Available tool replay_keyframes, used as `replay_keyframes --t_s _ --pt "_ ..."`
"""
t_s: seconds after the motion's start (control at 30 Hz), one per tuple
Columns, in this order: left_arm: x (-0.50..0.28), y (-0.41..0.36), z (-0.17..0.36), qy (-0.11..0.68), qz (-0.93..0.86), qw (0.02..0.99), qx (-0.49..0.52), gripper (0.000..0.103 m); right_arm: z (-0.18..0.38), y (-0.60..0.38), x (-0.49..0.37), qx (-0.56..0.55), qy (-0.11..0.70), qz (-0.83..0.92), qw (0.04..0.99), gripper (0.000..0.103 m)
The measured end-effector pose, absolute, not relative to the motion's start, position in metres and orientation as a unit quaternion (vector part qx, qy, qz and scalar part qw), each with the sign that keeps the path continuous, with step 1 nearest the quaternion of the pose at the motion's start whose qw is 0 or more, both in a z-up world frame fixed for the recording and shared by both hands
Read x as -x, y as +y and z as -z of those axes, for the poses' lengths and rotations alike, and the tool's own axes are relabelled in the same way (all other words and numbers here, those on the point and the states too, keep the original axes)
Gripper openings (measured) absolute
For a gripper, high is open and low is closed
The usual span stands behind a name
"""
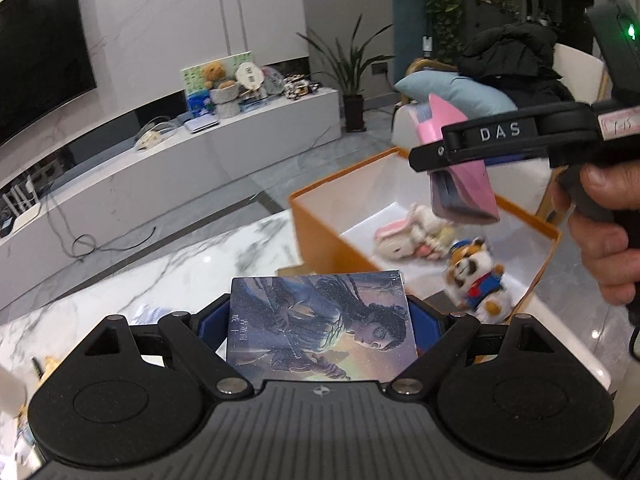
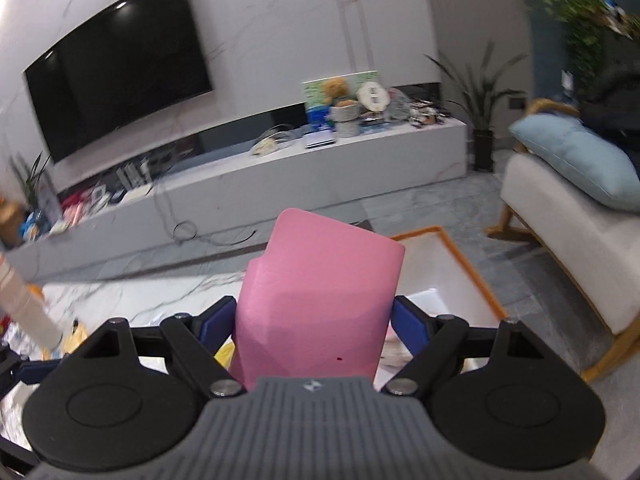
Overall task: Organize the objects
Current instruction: 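Carry the photo-card box over the orange box with the left tool while the right tool lowers the cloth inside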
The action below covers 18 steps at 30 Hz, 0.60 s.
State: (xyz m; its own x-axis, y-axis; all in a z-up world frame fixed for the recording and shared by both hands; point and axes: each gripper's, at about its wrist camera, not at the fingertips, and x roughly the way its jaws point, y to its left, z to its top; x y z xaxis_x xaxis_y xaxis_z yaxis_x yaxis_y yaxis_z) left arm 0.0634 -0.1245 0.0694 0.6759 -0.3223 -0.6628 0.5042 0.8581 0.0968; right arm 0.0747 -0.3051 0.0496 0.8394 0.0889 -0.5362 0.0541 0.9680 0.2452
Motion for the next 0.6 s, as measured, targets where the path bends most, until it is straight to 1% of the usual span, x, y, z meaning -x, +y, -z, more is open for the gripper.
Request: replay_keyframes --t_s 0.33,0.6 --pt "-0.065 -0.189 -0.058 0.330 0.284 0.889 -0.143 0.103 -0.034 -0.363 -0.062 -0.154 0.292 0.051 0.943 0.084" --pt "-0.078 -0.224 -0.044 0.330 0.300 0.885 -0.133 0.103 -0.021 -0.391 -0.071 -0.162 0.301 0.086 0.936 0.084"
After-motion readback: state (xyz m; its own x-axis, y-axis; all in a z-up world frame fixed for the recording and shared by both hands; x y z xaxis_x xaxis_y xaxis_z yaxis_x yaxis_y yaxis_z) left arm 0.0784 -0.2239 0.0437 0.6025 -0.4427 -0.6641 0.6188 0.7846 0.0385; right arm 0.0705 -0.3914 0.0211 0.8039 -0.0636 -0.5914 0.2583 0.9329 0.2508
